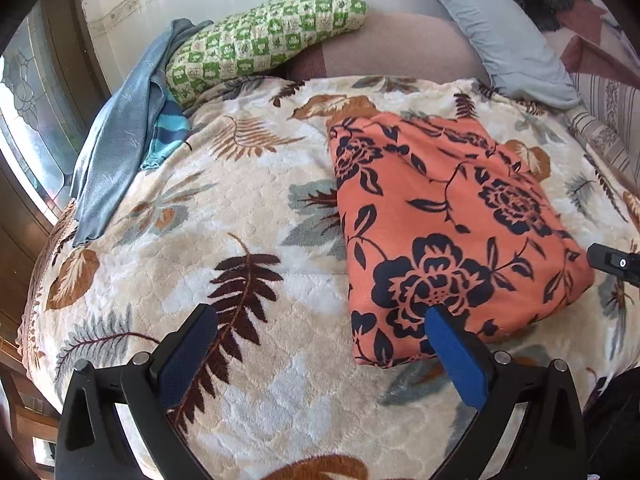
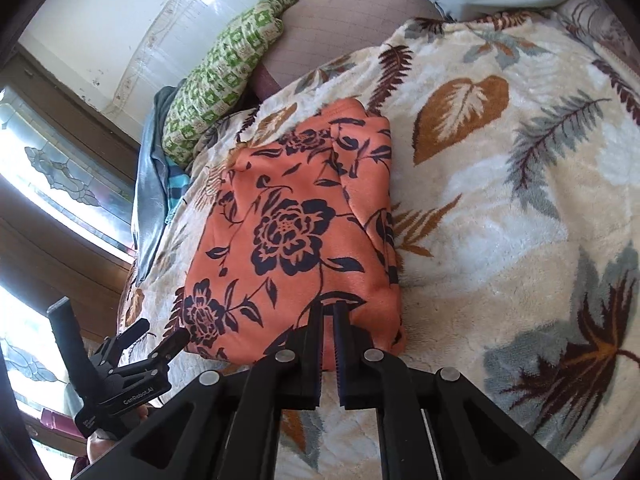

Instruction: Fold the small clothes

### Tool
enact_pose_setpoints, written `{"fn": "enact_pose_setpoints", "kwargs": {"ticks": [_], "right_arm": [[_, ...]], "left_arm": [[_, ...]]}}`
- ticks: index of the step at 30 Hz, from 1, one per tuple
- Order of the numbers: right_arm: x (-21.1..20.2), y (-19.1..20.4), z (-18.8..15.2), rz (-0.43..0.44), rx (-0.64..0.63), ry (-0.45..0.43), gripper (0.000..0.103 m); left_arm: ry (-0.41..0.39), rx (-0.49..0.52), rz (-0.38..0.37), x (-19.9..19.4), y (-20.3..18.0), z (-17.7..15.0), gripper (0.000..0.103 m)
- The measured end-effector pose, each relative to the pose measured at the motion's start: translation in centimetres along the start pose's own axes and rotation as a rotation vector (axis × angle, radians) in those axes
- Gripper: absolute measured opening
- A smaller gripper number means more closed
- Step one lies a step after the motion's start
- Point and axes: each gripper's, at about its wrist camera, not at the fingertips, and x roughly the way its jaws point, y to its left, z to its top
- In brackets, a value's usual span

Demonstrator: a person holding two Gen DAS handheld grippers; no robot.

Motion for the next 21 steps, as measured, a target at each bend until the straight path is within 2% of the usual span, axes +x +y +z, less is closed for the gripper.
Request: {"fn": "enact_pose_setpoints", "kwargs": {"ticks": [6,14,21], "right_arm": [[-4.5,3.1,-1.4,-0.043,-0.077,-0.083,0.008],[-11.7,8.5,-0.8,-0.067,-0.214,-0.222,0.008],[-12.8,10.1,-1.6,-0.120,-0.231,-0.220,0.008]], "left_arm": [[-0.072,-0.045,0.060,-5.7,1.0,1.4,0.103],[-0.194,-0.087,0.120,-12.3,1.7,3.1,0.103],[-0.251,-0.097,0.126,-15.8,1.6,3.2,0.103]]}}
